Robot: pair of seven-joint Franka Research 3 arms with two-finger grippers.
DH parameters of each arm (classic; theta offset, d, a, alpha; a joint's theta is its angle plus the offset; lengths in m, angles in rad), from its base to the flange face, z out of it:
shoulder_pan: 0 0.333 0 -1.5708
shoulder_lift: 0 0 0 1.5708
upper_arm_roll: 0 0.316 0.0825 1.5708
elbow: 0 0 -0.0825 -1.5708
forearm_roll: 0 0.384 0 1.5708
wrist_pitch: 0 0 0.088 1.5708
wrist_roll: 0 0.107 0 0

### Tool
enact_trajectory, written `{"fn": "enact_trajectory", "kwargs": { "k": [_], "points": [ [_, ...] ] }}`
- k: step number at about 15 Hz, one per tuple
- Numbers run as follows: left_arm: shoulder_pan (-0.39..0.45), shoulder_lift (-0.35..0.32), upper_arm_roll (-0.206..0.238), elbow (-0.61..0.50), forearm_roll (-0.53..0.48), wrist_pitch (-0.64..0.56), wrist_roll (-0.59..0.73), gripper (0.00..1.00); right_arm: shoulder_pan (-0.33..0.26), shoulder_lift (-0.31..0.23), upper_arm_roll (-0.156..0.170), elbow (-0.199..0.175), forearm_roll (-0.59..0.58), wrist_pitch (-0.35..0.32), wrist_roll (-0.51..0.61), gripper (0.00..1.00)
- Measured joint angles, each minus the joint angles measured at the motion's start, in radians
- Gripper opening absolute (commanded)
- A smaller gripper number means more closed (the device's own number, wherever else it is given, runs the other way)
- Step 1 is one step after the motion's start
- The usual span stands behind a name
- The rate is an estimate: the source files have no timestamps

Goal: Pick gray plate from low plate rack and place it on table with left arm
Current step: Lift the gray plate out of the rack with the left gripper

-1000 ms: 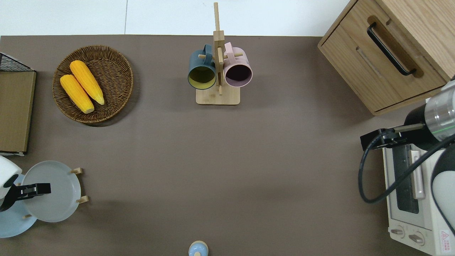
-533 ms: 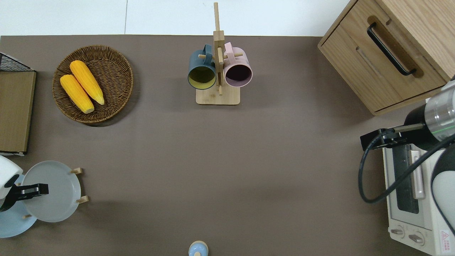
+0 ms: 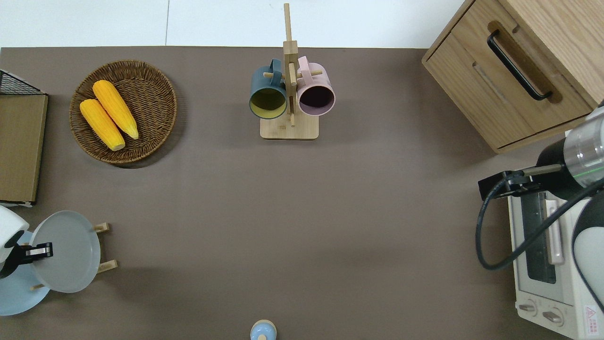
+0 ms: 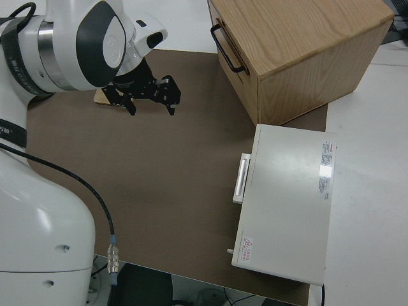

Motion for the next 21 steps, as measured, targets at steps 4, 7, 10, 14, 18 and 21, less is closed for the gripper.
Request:
{"fn": "enact_trajectory", "kwargs": {
  "k": [4, 7, 10, 14, 18, 21],
  "points": [
    [-0.003, 0.000, -0.004, 0.060, -0.001, -0.067, -0.003, 0.06, 0.000, 0.000, 0.000, 0.000, 0.000, 0.000, 0.000, 0.983],
    [-0.003, -0.001, -0.012, 0.127, -0.004, -0.143, -0.003, 0.07, 0.000, 0.000, 0.000, 0.000, 0.000, 0.000, 0.000, 0.983],
    [-0.011, -0.001, -0.019, 0.189, -0.019, -0.202, -0.002, 0.07, 0.000, 0.000, 0.000, 0.000, 0.000, 0.000, 0.000, 0.983],
    [-0.024, -0.001, -0.025, 0.241, -0.062, -0.245, -0.002, 0.07, 0.000, 0.000, 0.000, 0.000, 0.000, 0.000, 0.000, 0.983],
    [-0.037, 0.004, -0.025, 0.243, -0.119, -0.248, 0.003, 0.07, 0.000, 0.000, 0.000, 0.000, 0.000, 0.000, 0.000, 0.983],
    [-0.041, 0.015, -0.025, 0.243, -0.223, -0.248, 0.054, 0.07, 0.000, 0.000, 0.000, 0.000, 0.000, 0.000, 0.000, 0.983]
  ]
}}
